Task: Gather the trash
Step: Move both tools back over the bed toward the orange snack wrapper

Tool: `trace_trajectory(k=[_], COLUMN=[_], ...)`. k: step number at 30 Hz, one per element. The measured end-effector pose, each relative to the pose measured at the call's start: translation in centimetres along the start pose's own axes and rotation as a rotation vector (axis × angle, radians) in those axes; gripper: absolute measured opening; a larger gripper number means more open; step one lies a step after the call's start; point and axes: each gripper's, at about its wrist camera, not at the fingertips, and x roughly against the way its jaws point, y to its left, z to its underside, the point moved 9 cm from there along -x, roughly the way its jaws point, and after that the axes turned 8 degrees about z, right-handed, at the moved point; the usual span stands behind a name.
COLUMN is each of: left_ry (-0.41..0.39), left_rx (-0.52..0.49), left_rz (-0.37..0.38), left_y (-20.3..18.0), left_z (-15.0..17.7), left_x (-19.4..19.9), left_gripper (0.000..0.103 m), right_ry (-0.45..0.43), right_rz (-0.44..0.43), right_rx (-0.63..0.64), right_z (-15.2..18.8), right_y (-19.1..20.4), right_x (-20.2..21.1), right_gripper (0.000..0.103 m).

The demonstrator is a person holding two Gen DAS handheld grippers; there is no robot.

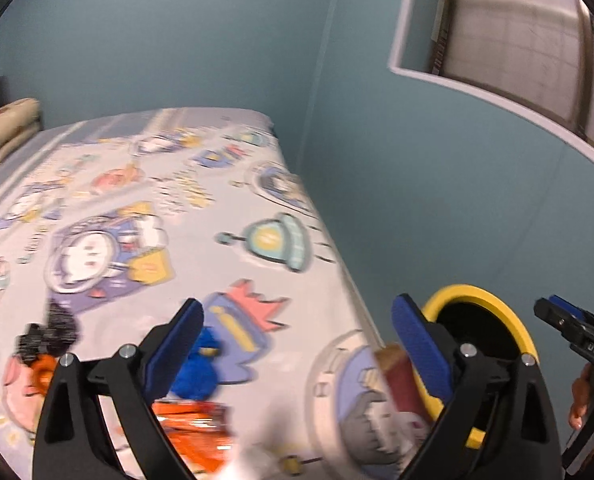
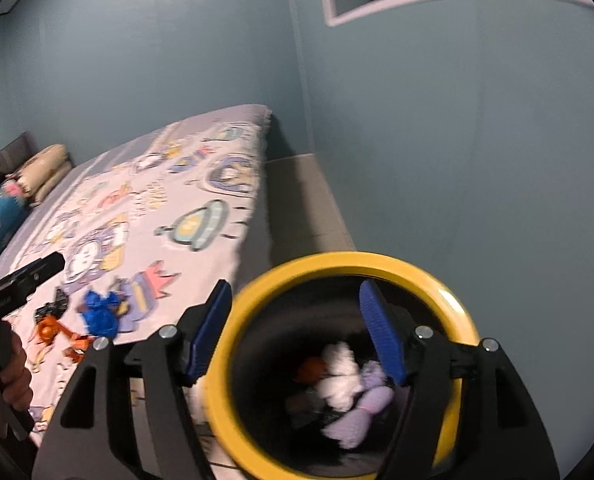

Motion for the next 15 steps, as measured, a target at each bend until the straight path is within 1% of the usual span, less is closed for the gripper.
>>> trace_trajectory(k=[4, 6, 9, 11, 15], left_ry=[-0.035, -0.048, -0.067, -0.075, -0.075], left_rx=[0.034, 0.071, 0.125, 0.146, 0.209], left_rz=[-0.091, -0.13, -0.19, -0.246, -0.307], left_y=[5.0, 7.9, 12.2, 15.0, 19.2], left_z=[-0.5, -0.4, 0.4, 1.1, 3.0], left_x=[3.4, 4.9, 7.1, 8.3, 10.0], left_gripper=[0.092, 0.092, 0.092, 0.092, 0.092], right_ry=[-0.002, -0.004, 0.001, 0.006, 0.017], right_rz=[-0.066, -0.096, -0.143, -0.176, -0.22], right_rx=[0.049, 0.071, 0.108, 0.139, 0.201], right_z=[-0.1, 0.0, 0.5, 1.0, 2.1], right_y=[4.6, 6.8, 10.3, 12.8, 16.9], right_x=[0.4, 0.6, 0.8, 0.9, 0.6], right_gripper=[0.064, 0.064, 0.064, 0.064, 0.064])
